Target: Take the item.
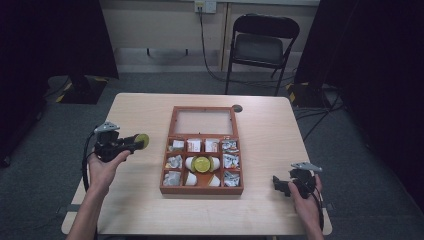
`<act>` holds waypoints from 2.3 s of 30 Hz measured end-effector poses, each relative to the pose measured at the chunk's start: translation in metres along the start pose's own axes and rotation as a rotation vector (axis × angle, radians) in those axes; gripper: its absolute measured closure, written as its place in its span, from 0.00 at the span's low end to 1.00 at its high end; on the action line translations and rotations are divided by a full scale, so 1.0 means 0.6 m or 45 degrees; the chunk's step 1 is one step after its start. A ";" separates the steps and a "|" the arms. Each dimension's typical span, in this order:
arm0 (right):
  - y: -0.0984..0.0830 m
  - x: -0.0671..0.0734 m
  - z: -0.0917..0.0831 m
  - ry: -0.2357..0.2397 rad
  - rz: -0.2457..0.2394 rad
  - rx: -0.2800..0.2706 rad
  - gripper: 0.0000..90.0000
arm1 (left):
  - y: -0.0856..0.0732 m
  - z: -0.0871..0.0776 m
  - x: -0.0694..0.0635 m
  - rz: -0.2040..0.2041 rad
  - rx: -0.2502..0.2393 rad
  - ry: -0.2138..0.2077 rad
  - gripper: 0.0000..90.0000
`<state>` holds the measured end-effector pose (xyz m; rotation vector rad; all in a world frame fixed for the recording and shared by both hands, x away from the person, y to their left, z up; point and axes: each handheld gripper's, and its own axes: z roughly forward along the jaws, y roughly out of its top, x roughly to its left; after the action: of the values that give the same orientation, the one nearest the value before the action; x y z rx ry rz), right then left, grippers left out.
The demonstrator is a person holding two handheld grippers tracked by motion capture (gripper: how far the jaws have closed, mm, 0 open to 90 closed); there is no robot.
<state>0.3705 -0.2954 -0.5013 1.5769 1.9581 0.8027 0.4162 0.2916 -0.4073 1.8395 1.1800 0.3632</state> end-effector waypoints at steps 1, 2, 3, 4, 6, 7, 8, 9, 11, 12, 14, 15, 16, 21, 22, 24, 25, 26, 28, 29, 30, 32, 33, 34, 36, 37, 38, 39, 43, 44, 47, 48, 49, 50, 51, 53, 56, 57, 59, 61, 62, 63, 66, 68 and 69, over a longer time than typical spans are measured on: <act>0.000 0.000 0.000 0.000 0.000 0.000 0.00 | -0.002 0.002 0.002 -0.009 -0.004 0.002 0.61; 0.000 0.000 0.000 0.000 0.000 0.000 0.00 | -0.002 0.002 0.002 -0.009 -0.004 0.002 0.61; 0.000 0.000 0.000 0.000 0.000 0.000 0.00 | -0.005 0.005 0.005 -0.016 0.003 0.007 0.61; 0.000 0.000 0.000 0.000 0.000 0.000 0.00 | -0.009 0.011 0.008 -0.012 0.024 0.019 0.61; 0.000 0.000 0.000 0.000 0.000 0.000 0.00 | -0.012 0.015 0.008 -0.017 0.034 0.025 0.61; 0.000 0.000 0.000 0.000 0.000 0.000 0.00 | -0.014 0.019 0.008 -0.015 0.050 0.030 0.61; 0.000 0.000 0.000 -0.001 0.001 0.000 0.00 | -0.016 0.025 0.007 0.003 0.071 0.033 0.61; 0.000 0.000 0.000 -0.001 0.001 0.000 0.00 | -0.017 0.028 0.007 0.012 0.075 0.018 0.61; 0.000 0.000 0.000 -0.001 0.001 0.000 0.00 | -0.019 0.034 0.008 0.017 0.090 0.006 0.61; 0.000 0.000 0.000 -0.001 0.001 0.000 0.00 | -0.023 0.040 0.011 0.015 0.115 0.012 0.61; 0.000 0.000 0.000 -0.001 0.001 0.000 0.00 | -0.026 0.043 0.013 0.007 0.122 0.009 0.61; 0.000 0.000 0.000 -0.002 0.002 0.000 0.00 | -0.032 0.049 0.017 0.001 0.144 0.006 0.61; 0.000 0.000 0.000 -0.001 0.001 0.000 0.00 | -0.035 0.053 0.018 -0.001 0.157 0.010 0.61; 0.000 0.000 0.000 -0.001 0.002 0.000 0.00 | -0.041 0.067 0.015 0.009 0.188 0.003 0.61; 0.000 0.000 0.000 -0.001 0.002 0.000 0.00 | -0.041 0.067 0.015 0.009 0.188 0.003 0.61; 0.000 0.000 0.000 -0.002 0.001 0.000 0.00 | -0.042 0.072 0.011 0.021 0.204 0.002 0.61; 0.000 0.000 0.000 -0.001 0.001 0.000 0.00 | -0.043 0.077 0.008 0.042 0.231 0.011 0.61; 0.000 0.000 0.000 -0.001 0.002 0.000 0.00 | -0.044 0.079 0.007 0.031 0.234 0.007 0.61; 0.000 0.000 0.000 -0.001 0.002 0.000 0.00 | -0.046 0.083 0.009 0.033 0.243 0.014 0.61; 0.000 0.000 0.000 -0.001 0.002 0.000 0.00 | -0.048 0.084 0.010 0.029 0.248 0.014 0.61; 0.000 0.000 0.000 -0.001 0.001 0.000 0.00 | -0.050 0.086 0.010 0.023 0.251 0.012 0.61; 0.000 0.000 0.000 -0.001 0.002 0.000 0.00 | -0.053 0.090 0.011 0.020 0.257 0.009 0.61; 0.000 0.000 0.000 -0.001 0.001 0.000 0.00 | -0.055 0.092 0.012 0.023 0.261 0.009 0.61; 0.000 0.000 0.000 -0.001 0.001 0.000 0.00 | -0.055 0.092 0.012 0.023 0.261 0.009 0.61; 0.000 0.000 0.000 -0.001 0.002 0.000 0.00 | -0.059 0.097 0.011 0.023 0.268 0.011 0.61; 0.000 0.000 0.000 -0.002 0.002 0.000 0.00 | -0.059 0.100 0.010 0.024 0.276 0.008 0.61; 0.000 0.000 0.000 -0.001 0.001 0.000 0.00 | -0.060 0.103 0.007 0.031 0.283 0.015 0.61; 0.000 0.000 0.000 -0.001 0.001 0.000 0.00 | -0.060 0.104 0.006 0.026 0.282 0.015 0.60; 0.000 0.000 0.000 -0.001 0.002 0.000 0.00 | -0.061 0.106 0.007 0.031 0.298 0.018 0.60; 0.000 0.000 0.000 -0.002 0.002 0.000 0.00 | -0.062 0.107 0.007 0.024 0.300 0.024 0.60; 0.000 0.000 0.000 -0.001 0.001 0.000 0.00 | -0.063 0.106 0.010 0.001 0.285 0.028 0.59; 0.000 0.000 0.000 -0.002 0.001 0.000 0.00 | -0.063 0.105 0.011 0.001 0.284 0.028 0.58; 0.000 0.000 0.000 -0.001 0.002 0.000 0.00 | -0.063 0.105 0.011 0.001 0.284 0.028 0.57; 0.000 0.000 0.000 -0.001 0.001 0.000 0.00 | -0.062 0.103 0.012 -0.003 0.272 0.031 0.55; 0.000 0.000 0.000 -0.002 0.002 0.000 0.00 | -0.061 0.102 0.012 -0.004 0.270 0.033 0.53; 0.000 0.000 0.000 -0.001 0.001 0.000 0.00 | -0.060 0.099 0.013 -0.021 0.247 0.041 0.46; 0.000 0.000 0.000 -0.002 0.002 0.000 0.00 | -0.058 0.093 0.015 -0.030 0.226 0.041 0.41; 0.000 0.000 0.000 -0.001 0.001 0.000 0.00 | -0.056 0.087 0.017 -0.032 0.203 0.041 0.39; 0.000 0.000 0.000 -0.001 0.001 0.000 0.00 | -0.054 0.083 0.018 -0.035 0.198 0.048 0.37; 0.000 0.000 0.000 -0.001 0.001 0.000 0.00 | -0.053 0.077 0.019 -0.056 0.174 0.057 0.34; 0.000 0.000 0.000 -0.001 0.001 0.000 0.00 | -0.053 0.073 0.019 -0.060 0.169 0.057 0.33; 0.000 0.000 0.000 -0.002 0.002 0.000 0.00 | -0.052 0.067 0.019 -0.061 0.162 0.061 0.32; 0.000 0.000 0.000 -0.002 0.003 0.001 0.00 | -0.052 0.057 0.018 -0.043 0.168 0.073 0.30; 0.000 0.000 0.000 -0.001 0.002 0.000 0.00 | -0.054 0.047 0.018 -0.026 0.167 0.086 0.30; 0.000 0.000 0.000 -0.002 0.002 0.000 0.00 | -0.057 0.034 0.021 -0.030 0.155 0.104 0.28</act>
<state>0.3704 -0.2953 -0.5013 1.5789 1.9562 0.8018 0.4160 0.2964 -0.4486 1.9292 1.3039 0.3625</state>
